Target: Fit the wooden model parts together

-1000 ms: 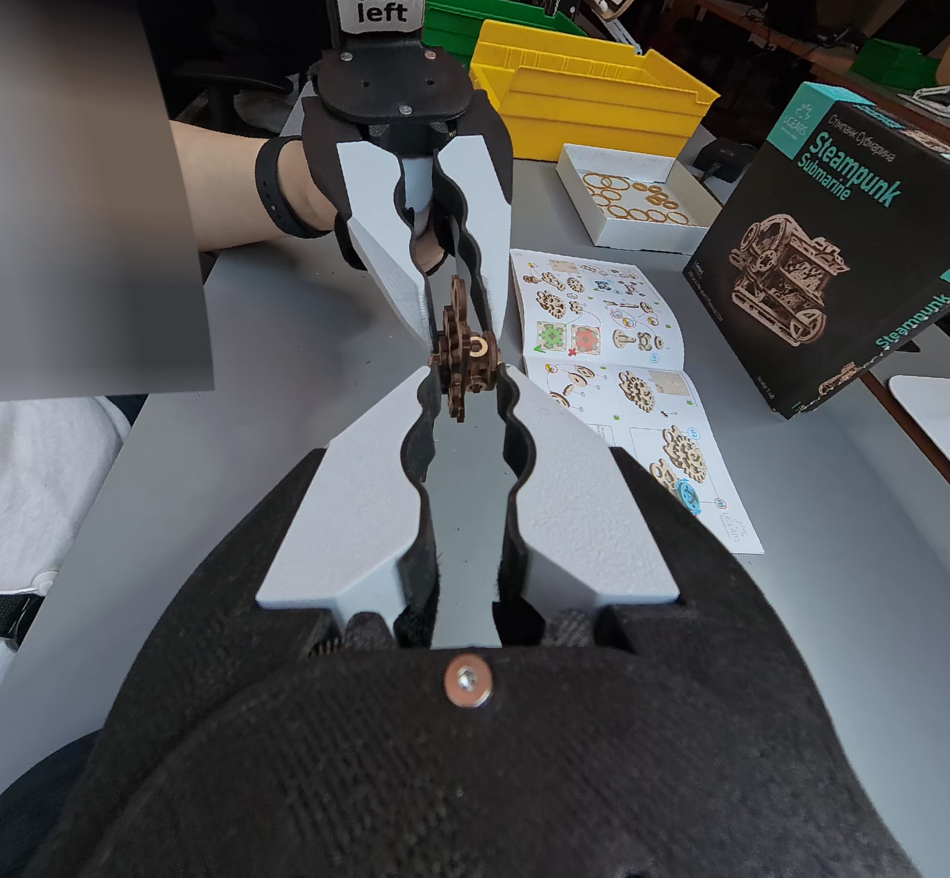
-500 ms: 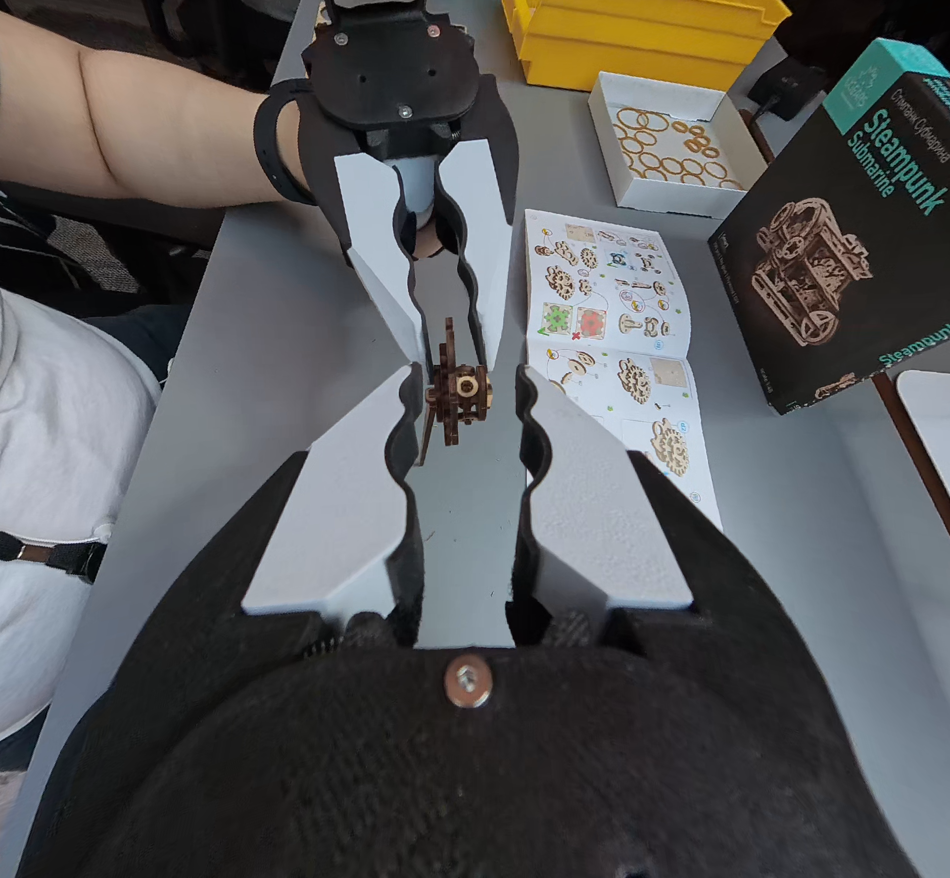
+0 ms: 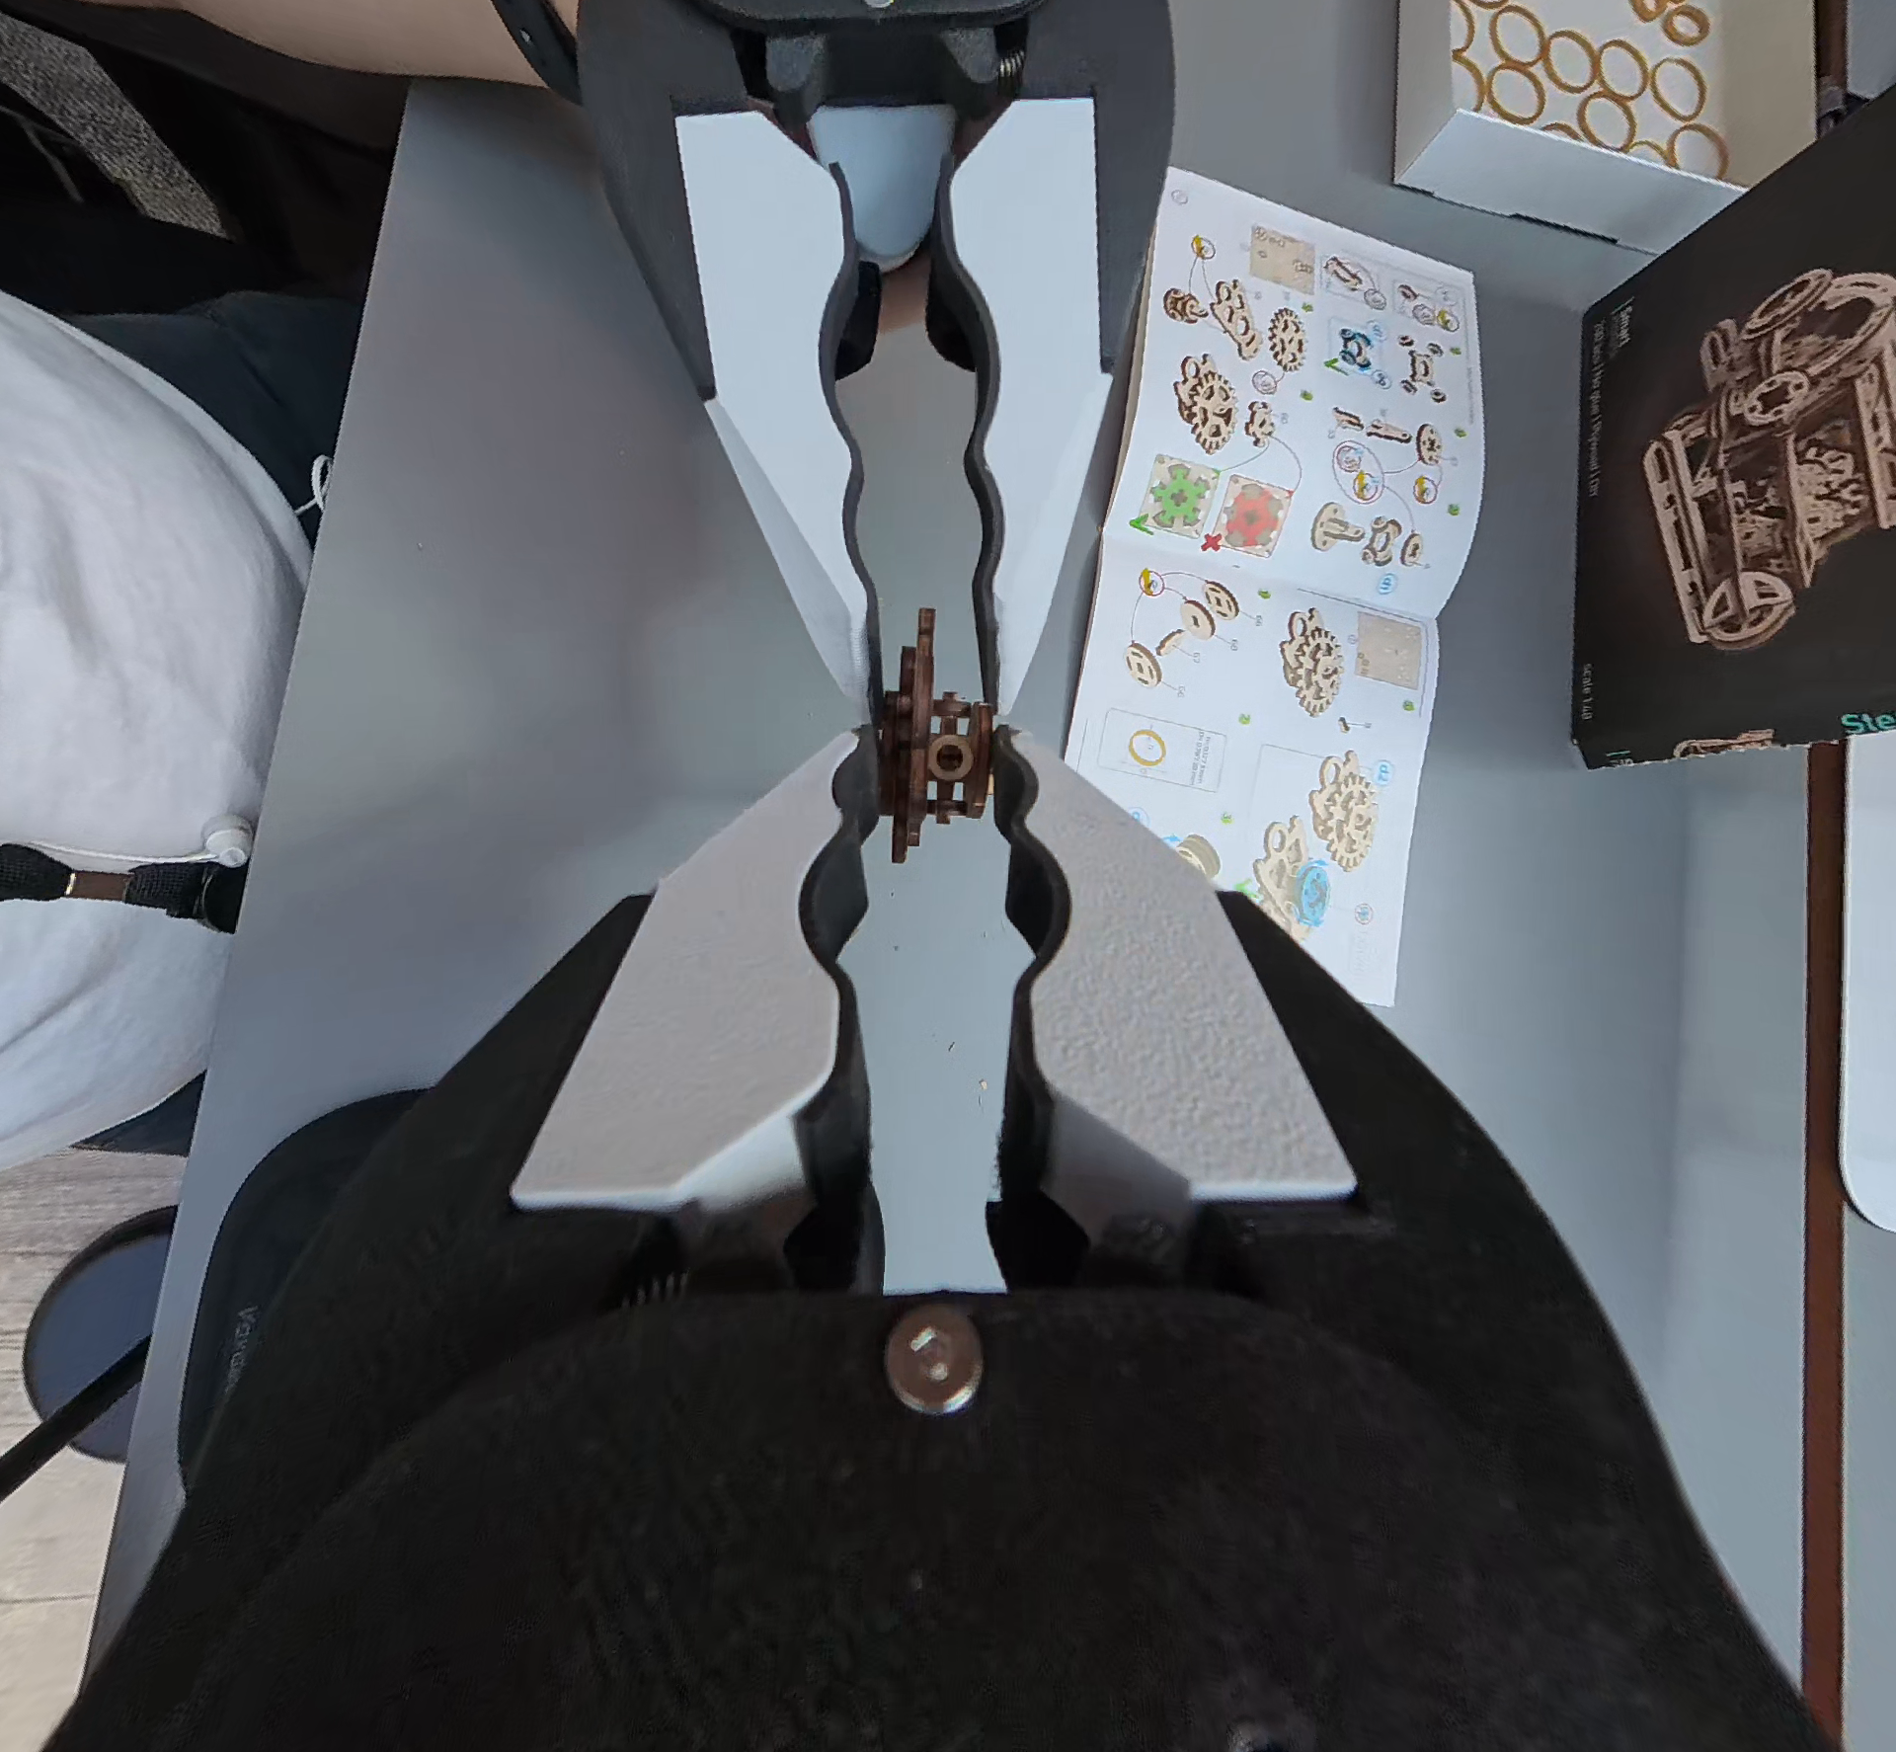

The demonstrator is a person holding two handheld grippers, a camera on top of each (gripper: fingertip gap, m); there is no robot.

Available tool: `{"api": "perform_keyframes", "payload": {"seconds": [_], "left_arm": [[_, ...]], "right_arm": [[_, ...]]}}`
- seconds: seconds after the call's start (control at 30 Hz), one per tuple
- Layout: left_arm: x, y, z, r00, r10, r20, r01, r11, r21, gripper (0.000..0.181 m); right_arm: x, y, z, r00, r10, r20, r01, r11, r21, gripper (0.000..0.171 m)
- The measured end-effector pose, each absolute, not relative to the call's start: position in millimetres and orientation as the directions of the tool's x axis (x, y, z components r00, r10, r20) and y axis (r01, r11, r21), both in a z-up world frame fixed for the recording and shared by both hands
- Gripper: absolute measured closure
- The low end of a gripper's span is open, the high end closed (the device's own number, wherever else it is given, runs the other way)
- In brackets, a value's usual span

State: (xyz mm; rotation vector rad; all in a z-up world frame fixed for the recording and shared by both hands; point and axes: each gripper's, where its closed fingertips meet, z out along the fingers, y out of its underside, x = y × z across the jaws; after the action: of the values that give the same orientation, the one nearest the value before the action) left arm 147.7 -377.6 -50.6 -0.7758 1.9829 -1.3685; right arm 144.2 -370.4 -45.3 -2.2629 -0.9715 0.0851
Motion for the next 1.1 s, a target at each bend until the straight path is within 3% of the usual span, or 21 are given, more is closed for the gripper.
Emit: {"api": "perform_keyframes", "payload": {"seconds": [0.37,0.43,0.6,0.73,0.8,1.1], "left_arm": [[148,-378,-51,-0.640,-0.752,-0.155,-0.121,0.299,-0.946,0.161],[148,-377,-59,-0.640,-0.759,-0.120,-0.158,0.283,-0.946,0.151],[146,-388,-91,-0.683,-0.728,0.054,-0.277,0.191,-0.942,0.150],[151,-398,-106,-0.697,-0.714,0.058,-0.297,0.215,-0.930,0.165],[156,-400,-106,-0.692,-0.721,0.036,-0.270,0.213,-0.939,0.181],[157,-398,-91,-0.682,-0.731,-0.031,-0.213,0.238,-0.948,0.181]], "right_arm": [[145,-371,-46,0.714,0.666,0.216,0.652,-0.521,-0.550,0.151],[147,-371,-46,0.729,0.650,0.215,0.639,-0.533,-0.555,0.151],[150,-371,-47,0.746,0.635,0.202,0.616,-0.542,-0.572,0.151],[151,-371,-47,0.753,0.627,0.199,0.606,-0.543,-0.582,0.151],[151,-370,-47,0.756,0.625,0.194,0.599,-0.541,-0.591,0.151],[150,-369,-33,0.753,0.622,0.212,0.598,-0.514,-0.615,0.151]]}}
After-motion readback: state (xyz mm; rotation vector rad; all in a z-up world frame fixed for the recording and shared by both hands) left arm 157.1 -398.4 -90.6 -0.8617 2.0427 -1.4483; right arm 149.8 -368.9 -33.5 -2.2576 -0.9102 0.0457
